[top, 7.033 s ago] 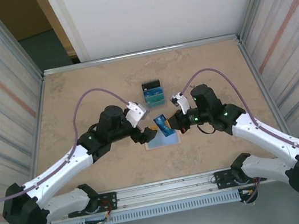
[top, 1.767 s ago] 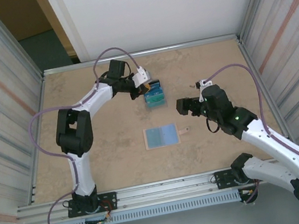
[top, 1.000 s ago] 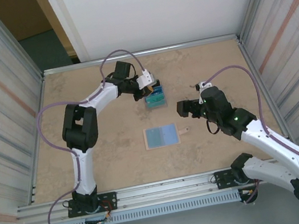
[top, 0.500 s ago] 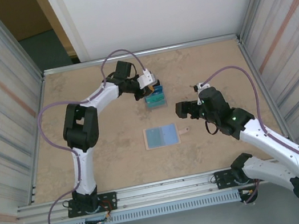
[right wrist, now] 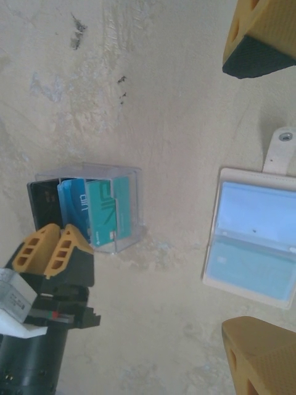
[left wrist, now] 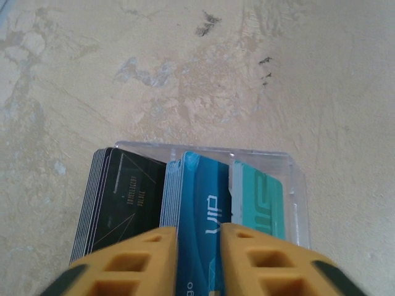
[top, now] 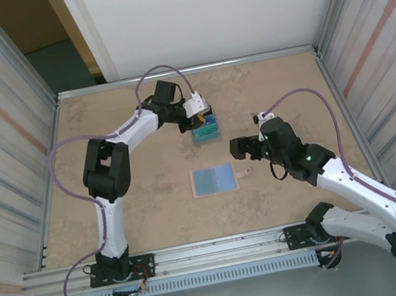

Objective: Take the credit cards out of the card holder

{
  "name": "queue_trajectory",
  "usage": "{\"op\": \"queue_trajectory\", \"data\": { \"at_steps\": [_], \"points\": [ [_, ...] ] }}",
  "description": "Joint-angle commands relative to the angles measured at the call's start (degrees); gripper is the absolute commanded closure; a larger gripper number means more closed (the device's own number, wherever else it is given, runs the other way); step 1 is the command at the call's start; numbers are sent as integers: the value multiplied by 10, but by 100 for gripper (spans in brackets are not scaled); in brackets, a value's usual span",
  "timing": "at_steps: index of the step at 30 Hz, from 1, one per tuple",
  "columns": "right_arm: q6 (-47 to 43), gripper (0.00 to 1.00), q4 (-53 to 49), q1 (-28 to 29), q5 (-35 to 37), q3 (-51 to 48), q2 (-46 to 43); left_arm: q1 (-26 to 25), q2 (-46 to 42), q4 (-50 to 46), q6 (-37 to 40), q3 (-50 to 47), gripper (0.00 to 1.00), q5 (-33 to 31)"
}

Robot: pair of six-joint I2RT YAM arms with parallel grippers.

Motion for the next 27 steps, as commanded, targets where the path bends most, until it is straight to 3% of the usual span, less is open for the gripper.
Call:
{"op": "queue_trajectory", "data": {
  "at_steps": [1, 3, 6, 9, 11, 12, 17, 23, 27],
  "points": [
    [21, 1, -16, 19, 37, 10, 11, -12, -81, 24, -13, -31, 62, -12],
    [24, 1, -28, 35, 57, 18, 22, -12, -116, 54, -38, -67, 56, -16],
    [34, 1, -44, 61, 85, 32, 46, -13, -177, 102, -87, -127, 37, -41],
    [49, 3, -52, 84, 99, 43, 78, -13, -241, 157, -181, -198, 19, -114],
    [58, 5, -52, 100, 105, 50, 99, -14, -285, 195, -250, -252, 15, -158],
    [62, 7, -52, 108, 108, 54, 111, -13, -310, 218, -286, -283, 2, -182],
    [68, 19, -44, 147, 105, 77, 178, -11, -417, 272, -446, -430, 1, -293],
    [62, 41, -32, 188, 84, 111, 258, -12, -518, 260, -576, -547, 1, -429],
    [58, 41, -39, 202, 66, 138, 314, -12, -553, 200, -665, -577, 2, -541]
  ]
}}
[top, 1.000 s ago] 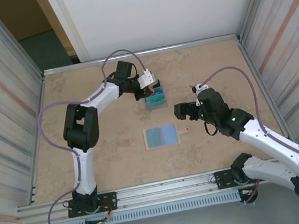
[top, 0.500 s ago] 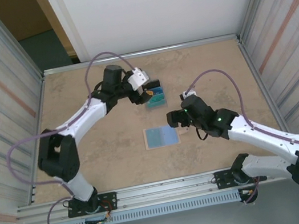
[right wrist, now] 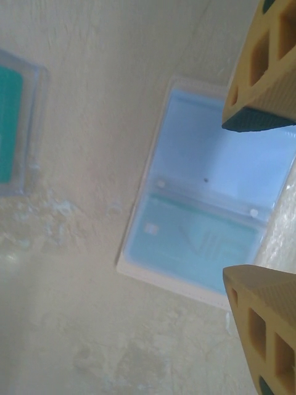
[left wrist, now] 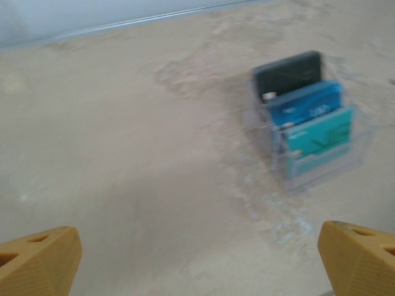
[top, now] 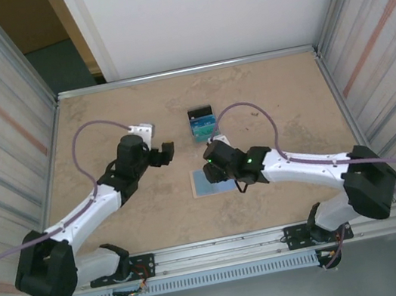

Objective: Take the credit cards out of the card holder

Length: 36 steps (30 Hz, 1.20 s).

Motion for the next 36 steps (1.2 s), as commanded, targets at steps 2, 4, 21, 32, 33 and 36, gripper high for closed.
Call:
{"op": "queue_trajectory", "data": {
  "at_steps": [2, 4, 21, 32, 33, 36],
  "points": [
    [-3, 41, -5, 12, -28, 40, 54, 2, -30, -64, -154, -12, 3, -168],
    [-3, 42, -8, 16, -40, 58, 84, 1, -29, -93, -176, -12, 3, -186],
    [-4, 49, -36, 31, -54, 127, 224, -1, -87, -90, -230, -75, 1, -168],
    [4, 45, -21, 31, -72, 106, 248, -1, -129, -74, -236, -100, 1, -169],
    [5, 45, -21, 31, -71, 102, 250, -1, -130, -77, -237, -98, 1, -169],
    [8, 51, -18, 31, -70, 91, 250, -1, -133, -86, -238, -95, 1, -168]
  ]
}}
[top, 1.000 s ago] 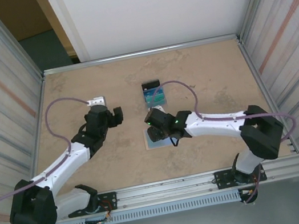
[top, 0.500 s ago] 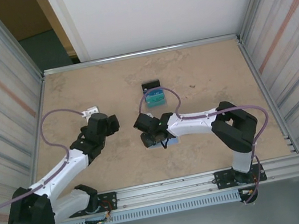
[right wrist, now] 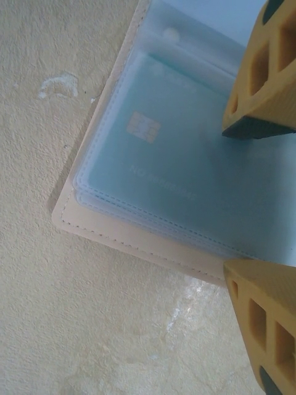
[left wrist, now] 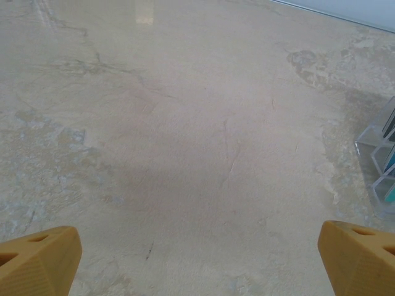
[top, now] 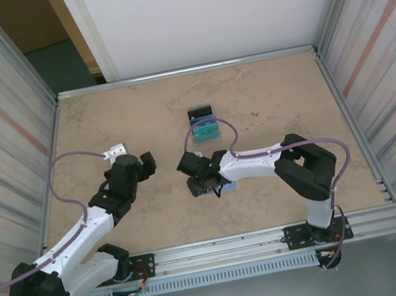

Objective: Take the credit cards out of the card holder

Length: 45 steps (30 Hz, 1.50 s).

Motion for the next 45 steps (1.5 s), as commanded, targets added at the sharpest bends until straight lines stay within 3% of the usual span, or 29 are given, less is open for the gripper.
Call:
{"op": "queue_trajectory", "data": {
  "at_steps": [1, 13, 19, 31, 38, 45],
  "points": [
    [9, 53, -9, 1, -3, -26, 15, 0, -12, -3, -15, -2, 1, -13],
    [12, 68, 91, -41, -108, -98, -50, -1, -46, -26, 0, 16, 1, 3],
    [2, 77, 73, -52, -102, -93, -78, -16, -67, -37, 28, 27, 1, 1],
    [11, 75, 40, -54, -23, -124, -146, -54, -53, -51, 75, 63, 1, 35],
    [31, 67, 37, -66, -2, -163, -186, -91, -1, -53, 94, 83, 1, 20],
    [60, 65, 32, -90, 4, -208, -221, -137, 44, -54, 100, 93, 1, 7]
  ]
}}
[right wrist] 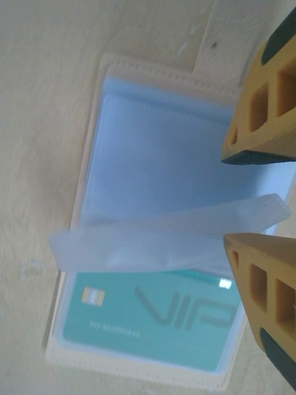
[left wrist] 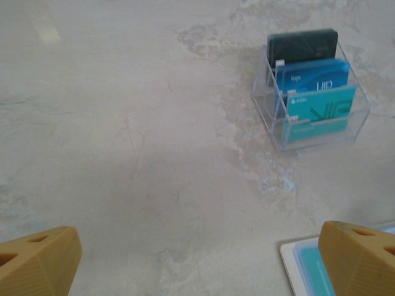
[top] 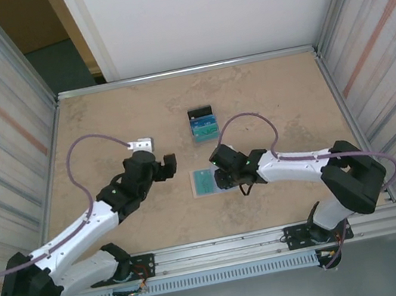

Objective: Take the credit cards out of the card holder

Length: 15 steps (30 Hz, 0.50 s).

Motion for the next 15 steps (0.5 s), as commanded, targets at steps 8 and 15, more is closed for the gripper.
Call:
{"op": "queue_trajectory", "data": {
  "at_steps": [8, 15],
  "points": [
    [54, 65, -23, -47, 7, -53, -90, -50, 51, 8, 28, 2, 1, 7],
    [58, 62, 5, -74, -64, -47, -128, -55, 121, 13, 28, 5, 1, 50]
  ]
}}
